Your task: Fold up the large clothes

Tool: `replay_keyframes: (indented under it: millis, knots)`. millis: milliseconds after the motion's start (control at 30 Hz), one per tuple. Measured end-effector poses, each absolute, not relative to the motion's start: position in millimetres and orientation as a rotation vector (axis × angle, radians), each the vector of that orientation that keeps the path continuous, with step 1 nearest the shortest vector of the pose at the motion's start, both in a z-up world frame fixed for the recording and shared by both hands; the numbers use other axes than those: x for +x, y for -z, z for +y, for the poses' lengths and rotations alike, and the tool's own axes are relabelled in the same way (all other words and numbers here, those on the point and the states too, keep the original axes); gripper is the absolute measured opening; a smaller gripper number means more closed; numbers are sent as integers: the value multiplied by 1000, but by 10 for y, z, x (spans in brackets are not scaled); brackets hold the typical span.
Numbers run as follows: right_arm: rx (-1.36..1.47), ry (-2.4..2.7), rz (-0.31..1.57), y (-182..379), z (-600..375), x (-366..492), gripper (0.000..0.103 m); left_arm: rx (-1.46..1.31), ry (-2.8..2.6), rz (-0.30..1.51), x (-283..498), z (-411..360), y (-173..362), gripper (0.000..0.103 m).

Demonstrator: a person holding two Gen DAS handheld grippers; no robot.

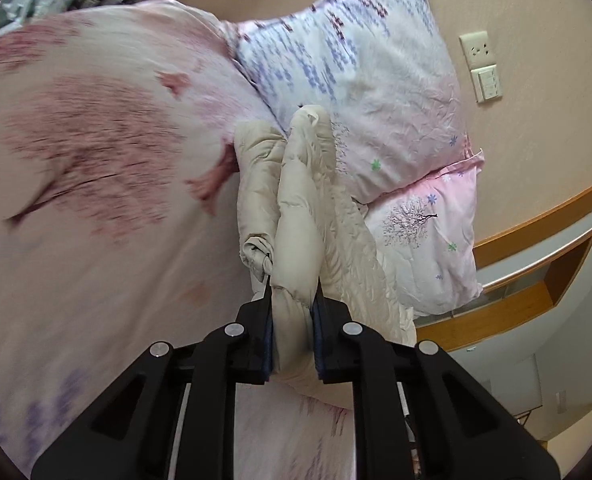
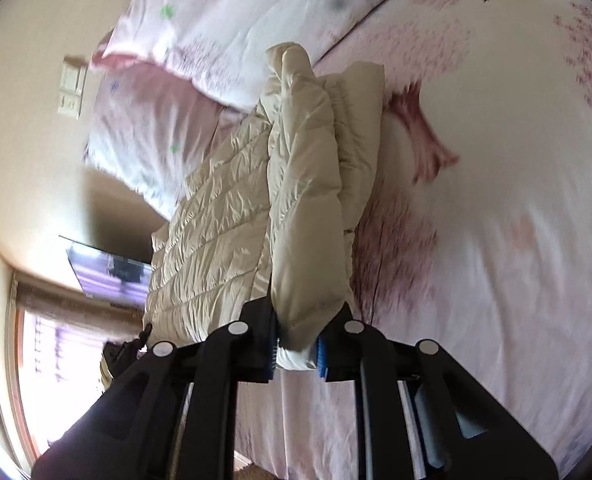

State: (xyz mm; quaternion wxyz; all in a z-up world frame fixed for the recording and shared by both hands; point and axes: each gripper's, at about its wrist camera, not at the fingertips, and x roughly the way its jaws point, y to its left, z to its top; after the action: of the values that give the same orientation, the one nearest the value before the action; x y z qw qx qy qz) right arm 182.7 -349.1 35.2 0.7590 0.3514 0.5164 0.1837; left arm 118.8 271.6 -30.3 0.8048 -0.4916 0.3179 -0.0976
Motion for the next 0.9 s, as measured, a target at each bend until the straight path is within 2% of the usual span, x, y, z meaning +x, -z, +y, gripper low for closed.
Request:
replay_keyframes:
  millis: [167, 200, 267, 367, 433, 533, 700, 900]
  knots:
    - [675, -385, 1139, -340, -3307, 1499, 17, -1059, 177, 676, 844, 2779, 414, 14]
    - [647, -365, 1139, -339, -3291, 1469, 20, -1052, 177, 680, 817, 2777, 449, 14]
    - [521, -278, 1125, -374, -3210, 1417, 36, -1046, 175, 690, 809, 2773, 504, 18]
    - [393, -178, 1068, -531, -3073, 1433, 47, -1039, 156, 696, 808, 2779, 544, 29]
    - [290, -81, 975, -711, -2980, 1396, 51, -1013, 130, 684, 770, 2789, 514, 45]
    - [149, 12, 814, -961, -2736, 1346, 53, -975, 83, 645, 657, 2830, 431, 62]
    - [78, -145, 754, -999, -2119, 1421, 51, -933, 12, 577, 354, 2860, 319, 67]
    - [-8, -263, 737, -846, -1399, 1408, 49, -868, 9, 596, 93, 2574, 271, 74]
